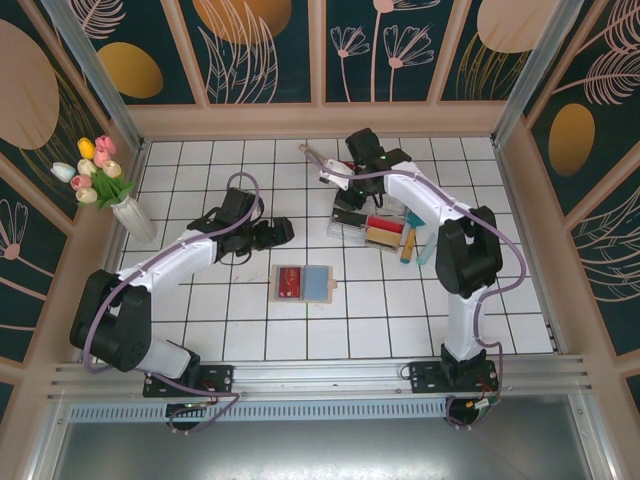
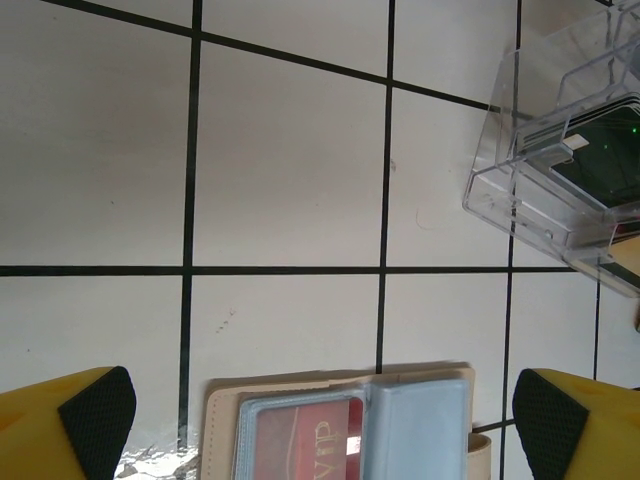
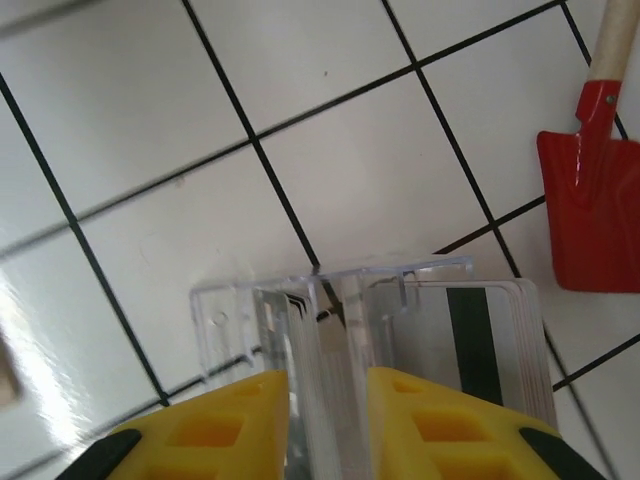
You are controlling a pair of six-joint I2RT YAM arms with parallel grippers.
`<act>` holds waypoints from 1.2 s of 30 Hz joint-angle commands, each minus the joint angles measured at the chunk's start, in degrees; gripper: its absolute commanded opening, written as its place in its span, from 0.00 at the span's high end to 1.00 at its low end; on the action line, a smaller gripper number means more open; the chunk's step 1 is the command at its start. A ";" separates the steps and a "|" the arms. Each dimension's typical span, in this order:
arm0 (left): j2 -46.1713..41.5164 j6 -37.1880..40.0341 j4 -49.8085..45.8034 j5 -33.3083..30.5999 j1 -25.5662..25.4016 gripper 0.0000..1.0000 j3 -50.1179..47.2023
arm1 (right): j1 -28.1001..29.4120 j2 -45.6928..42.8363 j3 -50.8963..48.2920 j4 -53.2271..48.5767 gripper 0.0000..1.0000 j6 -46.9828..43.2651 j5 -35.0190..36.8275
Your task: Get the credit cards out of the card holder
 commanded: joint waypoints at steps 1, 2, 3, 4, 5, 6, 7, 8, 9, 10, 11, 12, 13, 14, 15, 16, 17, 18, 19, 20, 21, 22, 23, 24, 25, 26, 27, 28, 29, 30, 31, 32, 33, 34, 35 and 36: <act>-1.70 -0.86 -1.24 0.92 0.44 0.02 -1.57 | 0.19 -6.69 -2.64 4.15 0.68 13.63 -4.99; -1.86 -0.83 -1.31 0.99 0.43 0.02 -1.91 | 0.36 -8.04 -4.13 6.11 0.68 17.24 -5.04; -2.04 -0.81 -1.25 1.24 0.43 0.03 -2.28 | 0.79 -9.45 -5.93 9.28 0.68 21.97 -4.66; -2.18 -0.70 -1.31 1.38 0.45 0.05 -2.77 | 1.42 -10.95 -8.00 12.82 0.67 26.88 -3.52; -2.16 -0.63 -1.41 1.56 0.43 0.07 -3.21 | 2.14 -12.05 -9.73 15.35 0.66 30.89 -2.22; -2.33 -0.70 -1.44 1.64 0.44 0.08 -3.72 | 2.42 -13.02 -11.55 17.59 0.64 35.47 -1.23; -2.33 -0.71 -1.43 1.64 0.44 0.10 -4.26 | 4.01 -13.61 -12.73 18.77 0.63 39.62 -0.76; -2.29 -0.81 -1.42 1.65 0.45 0.12 -4.69 | 4.86 -13.75 -13.46 19.04 0.63 42.50 -0.81; -2.33 -0.86 -1.41 1.77 0.43 0.14 -5.11 | 5.82 -13.56 -13.88 18.72 0.63 46.32 -0.53; -2.41 -0.87 -1.47 1.73 0.47 0.15 -5.65 | 6.63 -13.07 -13.71 17.81 0.62 50.45 0.04; -2.48 -1.13 -1.45 1.65 0.43 0.16 -6.12 | 7.24 -12.25 -13.30 16.48 0.61 53.67 -0.12; -2.55 -1.31 -1.40 1.77 0.40 0.19 -6.62 | 7.79 -11.10 -12.69 15.04 0.61 57.90 -0.08; -2.79 -1.50 -1.13 2.10 0.43 0.20 -7.25 | 8.21 -9.98 -12.65 14.20 0.61 63.63 0.14; -2.92 -1.70 -0.83 2.32 0.43 0.22 -7.67 | 8.47 -9.14 -13.44 14.50 0.60 67.75 -1.97; -2.95 -1.94 -0.38 2.73 0.43 0.25 -8.30 | 8.81 -8.26 -15.14 16.59 0.53 70.60 -7.04; -2.85 -1.93 0.10 3.09 0.45 0.28 -8.85 | 9.42 -7.59 -17.34 19.35 0.49 73.68 -10.37; -2.65 -1.93 0.23 3.15 0.43 0.30 -9.13 | 10.18 -7.35 -19.34 22.02 0.46 76.57 -11.77; -2.30 -1.69 0.10 2.85 0.43 0.30 -9.34 | 11.38 -7.19 -21.32 24.56 0.46 79.08 -12.26; -1.96 -1.60 0.06 2.79 0.43 0.31 -9.46 | 12.53 -6.95 -22.38 25.57 0.45 81.04 -11.34; -1.79 -1.56 0.07 2.71 0.43 0.31 -9.65 | 13.49 -6.58 -22.63 25.64 0.44 82.59 -10.13; -1.73 -1.58 0.20 2.55 0.46 0.31 -9.93 | 14.44 -6.13 -22.71 25.60 0.44 83.87 -9.24; -1.81 -1.69 0.37 2.41 0.43 0.31 -10.22 | 15.24 -5.76 -22.70 25.40 0.44 85.23 -8.77; -1.82 -1.91 0.55 2.35 0.44 0.31 -10.54 | 15.86 -5.40 -22.83 25.19 0.44 86.48 -8.23; -2.00 -2.08 0.89 2.42 0.43 0.31 -10.97 | 16.55 -5.21 -23.19 25.14 0.45 87.99 -7.44; -2.14 -2.34 1.18 2.50 0.43 0.31 -11.32 | 17.19 -4.99 -23.50 24.92 0.46 89.28 -6.44; -2.16 -2.67 1.37 2.60 0.47 0.31 -11.61 | 17.96 -5.02 -24.07 24.74 0.48 90.84 -5.10; -2.12 -3.04 1.70 2.95 0.43 0.32 -11.90 | 18.60 -5.14 -24.94 25.16 0.49 91.98 -4.38; -2.17 -3.49 2.10 3.32 0.43 0.33 -12.33 | 19.06 -5.21 -25.55 25.20 0.51 93.18 -3.76; -2.25 -4.08 2.76 3.88 0.52 0.36 -12.76 | 19.57 -5.27 -26.48 25.18 0.54 94.71 -2.99; -2.33 -4.58 3.41 4.78 0.43 0.41 -13.23 | 19.96 -5.37 -27.63 25.59 0.57 95.93 -2.65; -2.38 -5.02 3.96 5.61 0.43 0.44 -13.58 | 20.21 -5.62 -28.63 26.00 0.60 96.77 -2.65; -2.46 -5.53 4.47 6.36 0.43 0.47 -14.06 | 20.43 -5.93 -29.79 26.14 0.63 97.67 -2.29; -2.59 -6.09 5.03 7.05 0.43 0.51 -14.48 | 20.68 -6.31 -30.88 26.48 0.67 98.27 -1.82; -2.79 -6.44 5.40 7.54 0.43 0.54 -14.78 | 20.85 -6.63 -31.73 26.67 0.70 98.64 -1.77; -2.92 -6.80 5.66 8.06 0.44 0.57 -14.98 | 21.01 -6.86 -32.51 26.74 0.72 98.80 -1.85; -3.11 -6.93 5.84 8.43 0.47 0.60 -15.09 | 20.97 -7.12 -33.25 26.91 0.74 98.84 -2.22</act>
